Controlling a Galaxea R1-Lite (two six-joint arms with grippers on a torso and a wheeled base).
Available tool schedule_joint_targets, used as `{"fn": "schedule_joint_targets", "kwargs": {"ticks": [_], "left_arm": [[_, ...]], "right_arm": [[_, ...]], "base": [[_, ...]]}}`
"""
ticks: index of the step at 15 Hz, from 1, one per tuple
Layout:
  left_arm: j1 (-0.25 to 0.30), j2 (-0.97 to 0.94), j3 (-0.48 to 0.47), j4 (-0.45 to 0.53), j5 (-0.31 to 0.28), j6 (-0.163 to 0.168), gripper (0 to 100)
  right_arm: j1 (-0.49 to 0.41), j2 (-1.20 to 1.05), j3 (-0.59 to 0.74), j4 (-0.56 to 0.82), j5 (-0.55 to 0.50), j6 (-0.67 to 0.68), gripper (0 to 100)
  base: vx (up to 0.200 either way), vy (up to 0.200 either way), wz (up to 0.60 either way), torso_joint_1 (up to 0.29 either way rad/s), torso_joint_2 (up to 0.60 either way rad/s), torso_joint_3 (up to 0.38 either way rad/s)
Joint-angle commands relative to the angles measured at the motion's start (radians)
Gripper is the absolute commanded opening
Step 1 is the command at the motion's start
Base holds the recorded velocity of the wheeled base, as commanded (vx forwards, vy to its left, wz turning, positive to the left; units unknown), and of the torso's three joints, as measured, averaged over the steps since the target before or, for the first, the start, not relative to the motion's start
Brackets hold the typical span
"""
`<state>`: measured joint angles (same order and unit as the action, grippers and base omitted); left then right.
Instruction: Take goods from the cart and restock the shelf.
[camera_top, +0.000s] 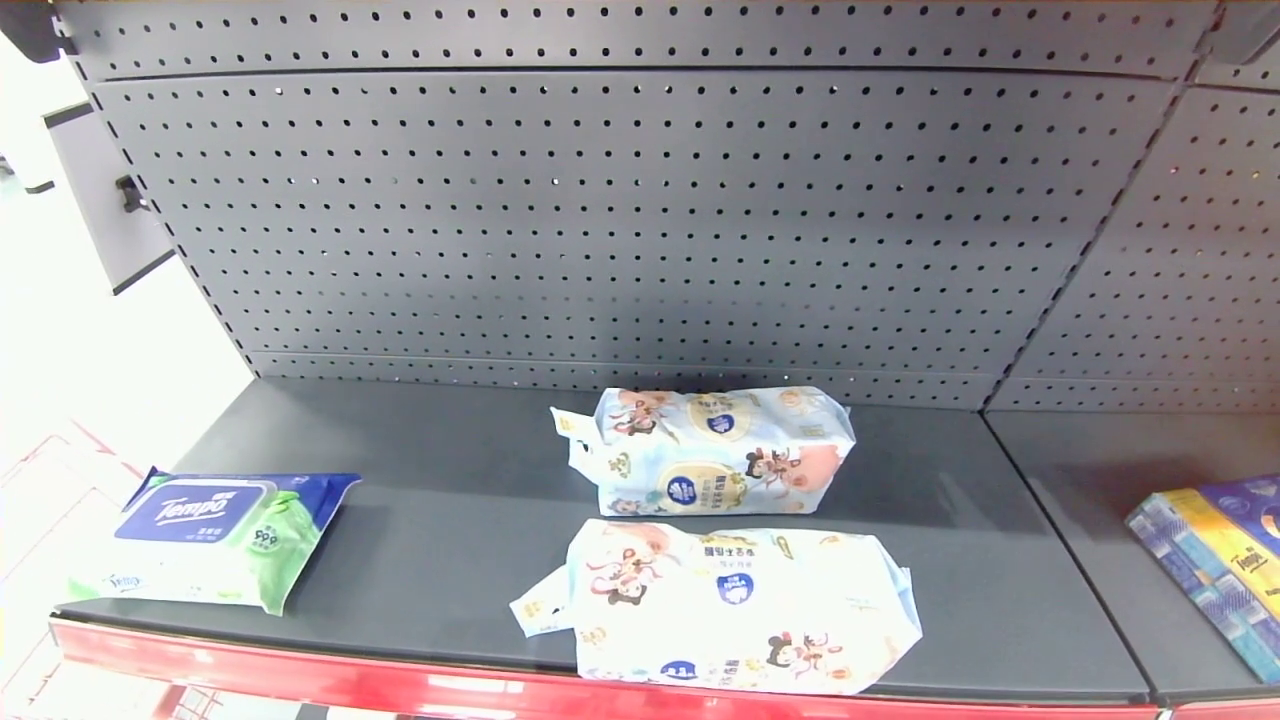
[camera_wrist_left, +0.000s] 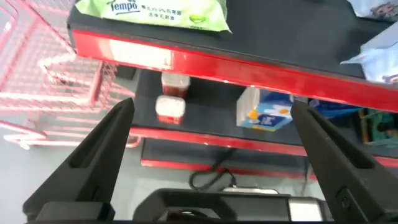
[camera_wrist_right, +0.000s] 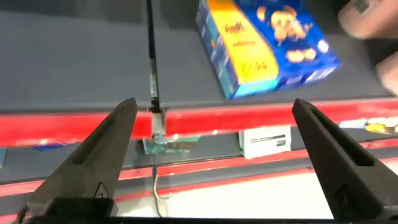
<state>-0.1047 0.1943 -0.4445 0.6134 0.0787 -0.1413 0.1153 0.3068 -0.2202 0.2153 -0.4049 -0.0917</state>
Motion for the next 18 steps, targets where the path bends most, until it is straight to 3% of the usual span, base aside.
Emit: {"fn": "schedule_joint_targets", "kwargs": {"ticks": [1, 3, 4, 5, 7, 8, 10, 11, 12, 13, 14, 15, 17, 18], "left_arm": [[-0.004, -0.194, 0.110, -0.027, -0.027, 0.089, 100], [0.020, -0.194, 0.156, -0.123, -0.074, 0.121, 100], [0.020, -0.194, 0.202, -0.254, -0.146, 0.127, 100], [0.020, -0.194, 0.250, -0.357, -0.217, 0.138, 100], [0.020, -0.194, 0.395, -0.586, -0.238, 0.190, 100], [0.020, -0.194, 0.437, -0.687, -0.201, 0.184, 100], [0.020, -0.194, 0.432, -0.670, -0.073, 0.149, 100], [0.020, -0.194, 0.432, -0.672, 0.038, 0.150, 100], [0.020, -0.194, 0.434, -0.676, 0.075, 0.147, 100], [0.020, -0.194, 0.434, -0.707, 0.064, 0.149, 100], [0.020, -0.194, 0.437, -0.767, -0.004, 0.150, 100], [0.020, -0.194, 0.444, -0.808, -0.168, 0.181, 100], [0.020, -0.194, 0.444, -0.753, -0.247, 0.200, 100], [0.022, -0.194, 0.440, -0.693, -0.229, 0.203, 100]], "right_arm": [[0.001, -0.209, 0.127, 0.001, 0.023, 0.009, 100], [0.001, -0.207, 0.193, -0.155, 0.037, 0.021, 100], [0.001, -0.207, 0.220, -0.261, 0.155, 0.024, 100], [0.001, -0.207, 0.220, -0.281, 0.276, 0.023, 100], [0.001, -0.209, 0.220, -0.284, 0.409, 0.017, 100], [0.001, -0.207, 0.220, -0.275, 0.403, 0.018, 100], [0.000, -0.207, 0.220, -0.277, 0.362, 0.024, 100], [0.001, -0.207, 0.220, -0.277, 0.324, 0.020, 100], [0.001, -0.207, 0.220, -0.277, 0.299, 0.021, 100], [0.001, -0.207, 0.220, -0.277, 0.296, 0.024, 100], [0.001, -0.207, 0.220, -0.277, 0.296, 0.024, 100], [0.001, -0.207, 0.220, -0.277, 0.296, 0.023, 100], [0.001, -0.207, 0.220, -0.275, 0.301, 0.030, 100], [0.001, -0.207, 0.220, -0.275, 0.321, 0.032, 100]], "base": [[0.000, 0.000, 0.00, 0.000, 0.00, 0.000], [0.000, 0.000, 0.00, 0.000, 0.00, 0.000], [0.000, 0.000, 0.00, 0.000, 0.00, 0.000], [0.000, 0.000, 0.00, 0.000, 0.00, 0.000], [0.000, 0.000, 0.00, 0.000, 0.00, 0.000], [0.000, 0.000, 0.00, 0.000, 0.00, 0.000], [0.000, 0.000, 0.00, 0.000, 0.00, 0.000], [0.000, 0.000, 0.00, 0.000, 0.00, 0.000], [0.000, 0.000, 0.00, 0.000, 0.00, 0.000], [0.000, 0.000, 0.00, 0.000, 0.00, 0.000], [0.000, 0.000, 0.00, 0.000, 0.00, 0.000], [0.000, 0.000, 0.00, 0.000, 0.00, 0.000], [0.000, 0.000, 0.00, 0.000, 0.00, 0.000], [0.000, 0.000, 0.00, 0.000, 0.00, 0.000]]}}
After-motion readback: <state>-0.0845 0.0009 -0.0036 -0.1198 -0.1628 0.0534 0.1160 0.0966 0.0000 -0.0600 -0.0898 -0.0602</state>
